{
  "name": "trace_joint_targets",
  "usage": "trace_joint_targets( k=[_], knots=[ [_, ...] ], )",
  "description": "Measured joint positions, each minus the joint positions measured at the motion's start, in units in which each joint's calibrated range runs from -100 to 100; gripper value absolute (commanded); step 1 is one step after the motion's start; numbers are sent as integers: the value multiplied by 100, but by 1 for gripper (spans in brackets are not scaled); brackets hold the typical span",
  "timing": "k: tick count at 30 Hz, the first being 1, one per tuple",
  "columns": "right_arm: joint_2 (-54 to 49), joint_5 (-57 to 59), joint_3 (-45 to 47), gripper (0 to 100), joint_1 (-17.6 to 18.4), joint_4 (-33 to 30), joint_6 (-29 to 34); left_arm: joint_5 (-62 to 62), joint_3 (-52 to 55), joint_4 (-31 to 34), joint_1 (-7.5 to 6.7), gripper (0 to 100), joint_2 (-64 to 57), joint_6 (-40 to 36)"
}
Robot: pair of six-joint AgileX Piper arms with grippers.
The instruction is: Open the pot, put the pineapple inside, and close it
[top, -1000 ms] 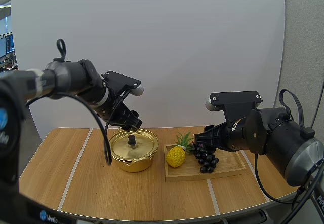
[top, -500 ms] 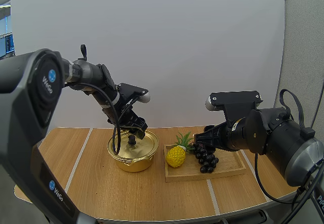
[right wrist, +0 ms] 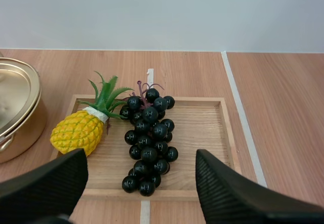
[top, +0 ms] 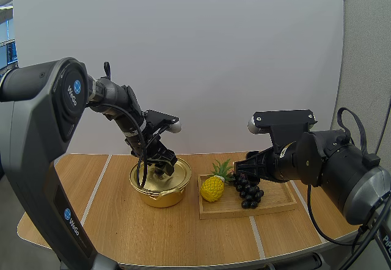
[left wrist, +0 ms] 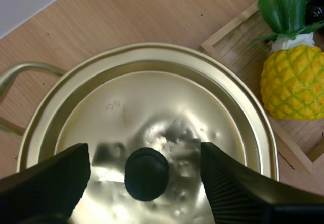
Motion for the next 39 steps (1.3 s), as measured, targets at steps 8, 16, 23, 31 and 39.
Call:
trace_joint_targets(
  k=[8, 16, 23, 31, 39],
  knots=[
    [0, 0, 0, 100, 0, 0, 0, 0, 0, 25, 0, 26, 0, -41],
    [0, 0, 0, 100, 0, 0, 0, 92, -59, 35, 0, 0, -44, -31],
    [0, 0, 0, 100, 0, 0, 0, 439, -59, 49, 0, 0, -557, -31],
    [0, 0, 0, 100, 0, 0, 0, 1084, -907, 105, 0, 0, -1796, -174],
    [0, 0, 0, 100, 0, 0, 0, 1273, -2513, 249, 0, 0, -2860, -602]
  ],
)
